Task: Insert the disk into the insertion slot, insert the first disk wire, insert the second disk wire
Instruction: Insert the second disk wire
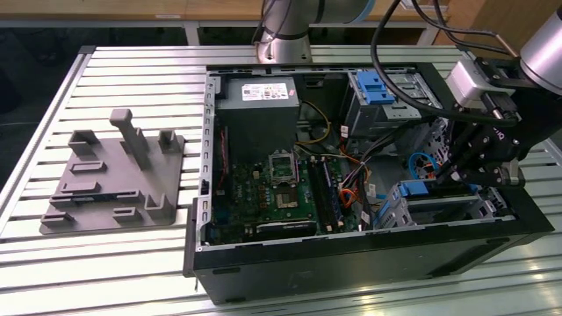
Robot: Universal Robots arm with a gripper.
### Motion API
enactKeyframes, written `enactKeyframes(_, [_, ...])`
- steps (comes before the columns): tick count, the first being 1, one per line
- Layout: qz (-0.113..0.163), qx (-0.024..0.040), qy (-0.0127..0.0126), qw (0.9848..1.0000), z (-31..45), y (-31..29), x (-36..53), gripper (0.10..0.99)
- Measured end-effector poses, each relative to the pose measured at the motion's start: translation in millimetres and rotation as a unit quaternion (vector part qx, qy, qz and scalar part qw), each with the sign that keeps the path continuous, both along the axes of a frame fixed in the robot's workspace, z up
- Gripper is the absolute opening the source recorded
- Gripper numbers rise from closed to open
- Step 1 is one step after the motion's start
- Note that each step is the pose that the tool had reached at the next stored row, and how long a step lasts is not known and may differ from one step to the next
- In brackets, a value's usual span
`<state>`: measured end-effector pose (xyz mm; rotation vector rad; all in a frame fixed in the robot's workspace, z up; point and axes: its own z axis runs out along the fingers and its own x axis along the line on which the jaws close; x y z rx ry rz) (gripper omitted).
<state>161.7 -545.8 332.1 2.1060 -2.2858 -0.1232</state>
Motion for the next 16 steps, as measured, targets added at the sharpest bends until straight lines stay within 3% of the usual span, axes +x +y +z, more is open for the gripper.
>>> enactKeyframes(16, [0.000,0.0004,0.0000,1.0000,-2.5,-0.9,0.2,0.169])
